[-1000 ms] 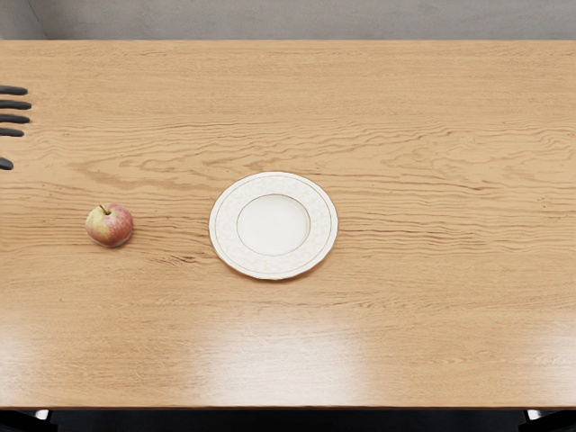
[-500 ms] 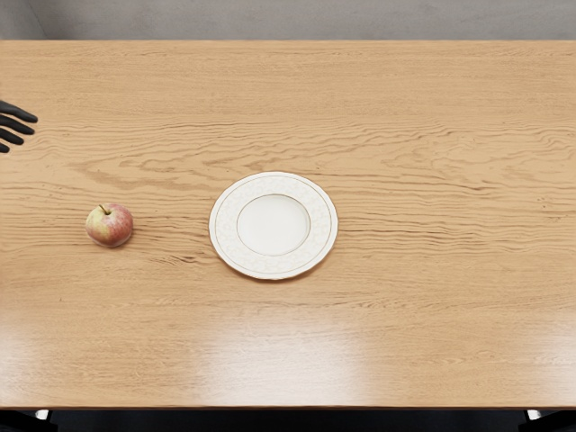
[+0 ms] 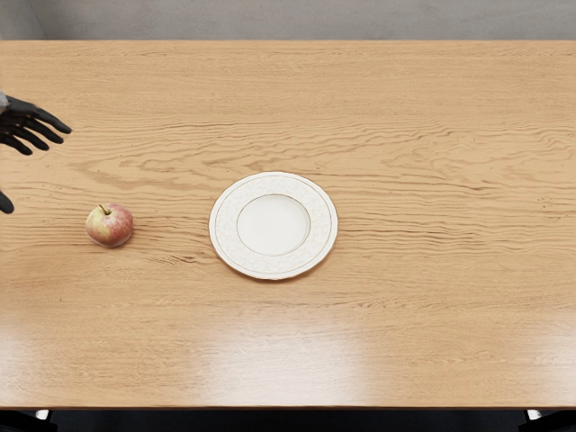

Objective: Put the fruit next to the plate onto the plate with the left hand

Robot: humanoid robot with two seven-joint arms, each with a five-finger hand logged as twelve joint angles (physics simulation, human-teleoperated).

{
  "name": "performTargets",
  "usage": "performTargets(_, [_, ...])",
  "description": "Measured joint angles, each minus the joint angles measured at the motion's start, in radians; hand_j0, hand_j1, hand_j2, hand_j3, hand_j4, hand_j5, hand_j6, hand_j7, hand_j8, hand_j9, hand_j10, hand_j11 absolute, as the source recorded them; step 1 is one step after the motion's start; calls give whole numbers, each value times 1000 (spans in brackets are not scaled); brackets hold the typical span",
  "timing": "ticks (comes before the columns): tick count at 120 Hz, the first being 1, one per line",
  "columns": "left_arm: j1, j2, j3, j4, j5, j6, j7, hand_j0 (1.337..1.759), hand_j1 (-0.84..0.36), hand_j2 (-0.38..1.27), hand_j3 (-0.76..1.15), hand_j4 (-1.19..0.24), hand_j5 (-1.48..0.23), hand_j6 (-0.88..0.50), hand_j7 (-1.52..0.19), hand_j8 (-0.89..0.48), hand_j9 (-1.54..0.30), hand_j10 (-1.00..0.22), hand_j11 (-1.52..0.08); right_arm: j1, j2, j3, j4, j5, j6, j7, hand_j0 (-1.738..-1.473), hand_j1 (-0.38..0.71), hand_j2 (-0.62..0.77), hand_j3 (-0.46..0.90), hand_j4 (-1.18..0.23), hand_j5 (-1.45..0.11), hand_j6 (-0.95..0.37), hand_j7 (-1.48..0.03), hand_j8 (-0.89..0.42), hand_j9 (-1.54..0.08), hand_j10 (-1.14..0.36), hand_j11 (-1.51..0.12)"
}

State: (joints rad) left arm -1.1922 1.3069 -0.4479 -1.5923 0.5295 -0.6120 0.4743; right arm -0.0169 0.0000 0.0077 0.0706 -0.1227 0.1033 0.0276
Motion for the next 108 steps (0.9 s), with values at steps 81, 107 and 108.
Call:
performTargets(81, [-459,-183,608,-71,4,105,136,1658,58,50,0,-251,-319,-252,-319,-252,-318,-251,-318,0,0,0,0,0,0,0,-1658,-305,-7,0,-37,-47,-37,-47,-37,-47,-37,-47])
performTargets(107, [-460,-238,651,-118,6,351,137,1658,58,51,0,-251,-319,-253,-319,-252,-319,-251,-318,0,0,0,0,0,0,0,-1658,-305,-7,0,-37,-47,-37,-47,-37,-47,-37,-47])
performTargets(108, [-461,-243,655,-119,7,361,137,1658,58,51,0,-251,-319,-253,-319,-252,-319,-251,-319,0,0,0,0,0,0,0,-1658,-305,-7,0,-37,-47,-37,-47,-37,-47,-37,-47])
